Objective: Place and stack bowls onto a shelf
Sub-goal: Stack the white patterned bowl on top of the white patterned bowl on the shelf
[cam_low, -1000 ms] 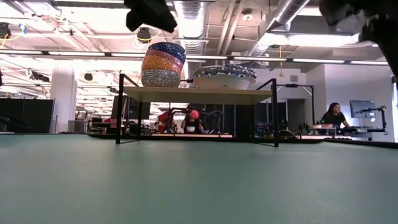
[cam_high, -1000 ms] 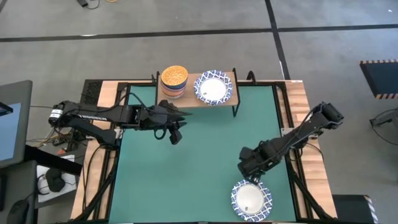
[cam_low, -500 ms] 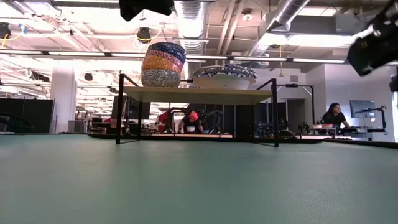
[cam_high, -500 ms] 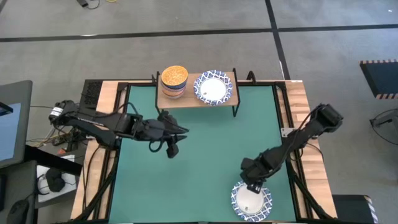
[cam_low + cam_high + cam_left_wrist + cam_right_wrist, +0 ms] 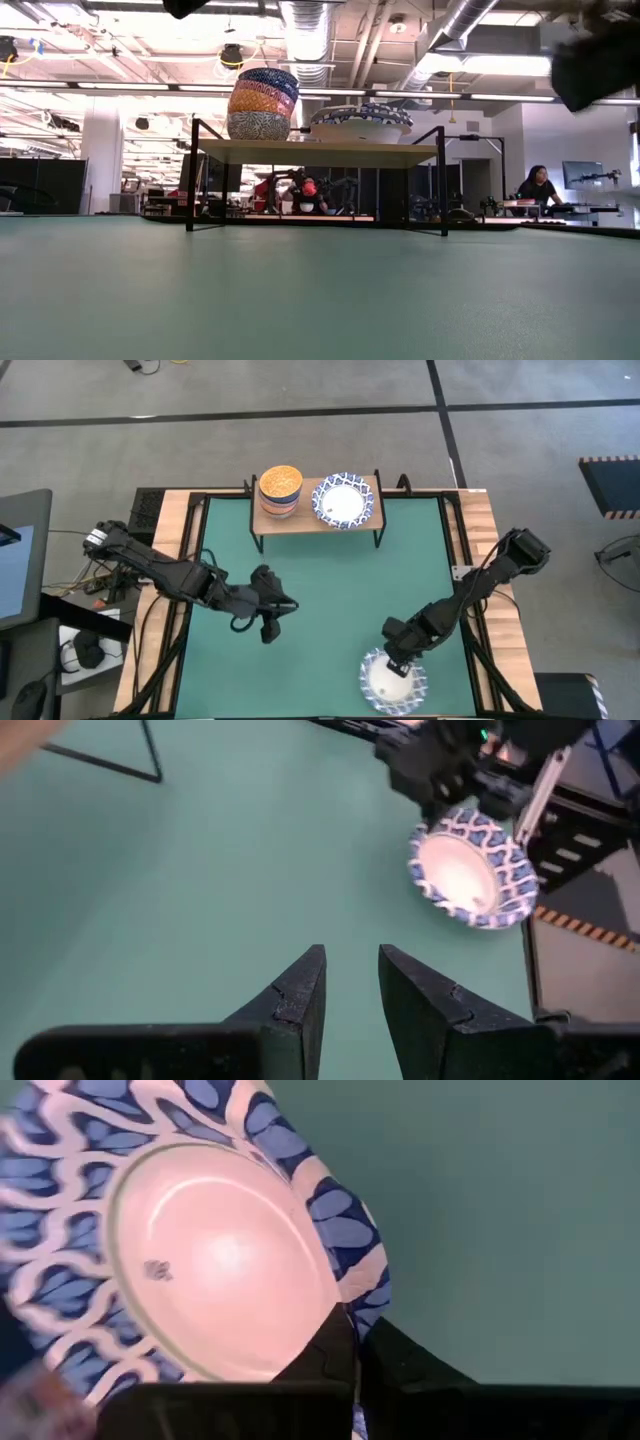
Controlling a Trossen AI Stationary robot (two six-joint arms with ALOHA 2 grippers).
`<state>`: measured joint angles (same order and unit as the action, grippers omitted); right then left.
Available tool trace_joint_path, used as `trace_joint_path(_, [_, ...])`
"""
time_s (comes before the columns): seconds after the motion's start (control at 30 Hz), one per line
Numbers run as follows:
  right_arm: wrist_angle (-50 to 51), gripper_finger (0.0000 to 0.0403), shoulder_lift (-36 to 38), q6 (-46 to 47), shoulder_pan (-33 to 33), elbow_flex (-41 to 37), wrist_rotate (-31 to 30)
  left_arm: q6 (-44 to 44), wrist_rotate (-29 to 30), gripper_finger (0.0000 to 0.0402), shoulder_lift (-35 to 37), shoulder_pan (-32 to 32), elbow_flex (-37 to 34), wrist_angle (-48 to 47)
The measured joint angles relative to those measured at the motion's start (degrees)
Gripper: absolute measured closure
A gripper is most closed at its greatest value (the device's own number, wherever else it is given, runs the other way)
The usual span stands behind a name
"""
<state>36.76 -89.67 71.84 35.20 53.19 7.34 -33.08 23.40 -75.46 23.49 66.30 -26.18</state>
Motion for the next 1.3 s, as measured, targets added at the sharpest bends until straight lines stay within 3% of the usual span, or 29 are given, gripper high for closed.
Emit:
trace_joint_path(0.17, [0.8, 0.0371, 2.6, 2.8, -1.6, 3.5, -9.9, -0.3, 0.3, 0.0301, -5.5, 1.3, 0.0, 3.0])
trace_joint_path(0.4, [1.9, 0.0382, 4.1, -3.2, -7.8, 8.4, -19.9, -0.4, 0.1, 0.025, -12.1, -0.2, 0.0, 15.2])
trace_joint_path(0.53, [1.7, 0.038, 4.2, -10.1, -10.6, 11.5, -22.1, -0.2, 0.1, 0.0226, -14.2, -2.5, 0.0, 18.3])
trace_joint_path(0.73, [2.7, 0.0379, 4.2, -20.7, -13.3, 16.5, -23.2, -2.8, -4.4, 0.0219, -15.5, -6.0, 0.0, 17.7])
trace_joint_path(0.93, [6.9, 0.0379, 4.2, -29.5, -16.2, 20.5, -24.3, -4.4, -4.6, 0.0262, -15.3, -7.8, 0.0, 17.2])
trace_joint_path(1.2, [10.8, 0.0379, 4.1, -38.1, -19.9, 24.8, -22.9, -4.1, -5.6, 0.0388, -15.2, -9.9, 0.0, 15.7])
trace_joint_path(1.3, [12.4, 0.0379, 4.1, -40.4, -20.7, 26.0, -23.0, -3.6, -5.7, 0.0395, -15.2, -10.5, 0.0, 16.0])
